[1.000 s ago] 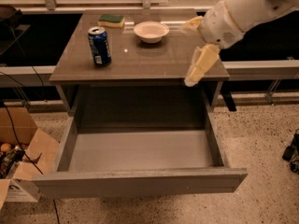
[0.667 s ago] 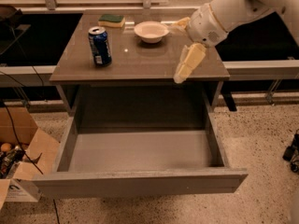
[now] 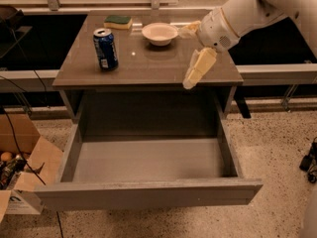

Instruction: Place pepsi can into top drawer

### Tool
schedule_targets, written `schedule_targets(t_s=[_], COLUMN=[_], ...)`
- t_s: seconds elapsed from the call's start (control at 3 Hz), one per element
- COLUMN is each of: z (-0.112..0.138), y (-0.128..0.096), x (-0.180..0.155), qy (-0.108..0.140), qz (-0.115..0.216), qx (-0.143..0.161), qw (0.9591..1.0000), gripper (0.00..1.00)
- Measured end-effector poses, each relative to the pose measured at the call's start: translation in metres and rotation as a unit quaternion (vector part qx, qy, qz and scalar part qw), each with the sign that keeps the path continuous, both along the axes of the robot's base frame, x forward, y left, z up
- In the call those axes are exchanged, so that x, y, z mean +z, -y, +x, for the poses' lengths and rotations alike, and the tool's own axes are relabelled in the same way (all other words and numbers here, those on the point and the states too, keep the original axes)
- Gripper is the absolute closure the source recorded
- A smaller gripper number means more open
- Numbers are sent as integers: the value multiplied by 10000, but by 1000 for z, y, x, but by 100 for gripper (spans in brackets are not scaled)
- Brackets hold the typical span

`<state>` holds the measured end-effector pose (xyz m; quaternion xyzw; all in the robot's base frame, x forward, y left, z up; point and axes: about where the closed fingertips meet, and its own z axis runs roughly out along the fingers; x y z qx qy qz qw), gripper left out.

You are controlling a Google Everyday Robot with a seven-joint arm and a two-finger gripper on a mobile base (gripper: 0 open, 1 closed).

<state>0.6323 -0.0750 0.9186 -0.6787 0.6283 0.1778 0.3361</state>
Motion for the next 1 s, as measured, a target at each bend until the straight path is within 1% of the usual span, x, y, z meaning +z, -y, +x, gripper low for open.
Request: schedule_targets(t_s=[0.33,0.67,1.0], z=[13,41,68], y=[-3,-21,-39], x=[-15,-26,-36], qy=[-41,90,290], qz=[251,667,1024], qx=[48,166,120], qw=[9997,9976,9942], gripper=[0,0,0])
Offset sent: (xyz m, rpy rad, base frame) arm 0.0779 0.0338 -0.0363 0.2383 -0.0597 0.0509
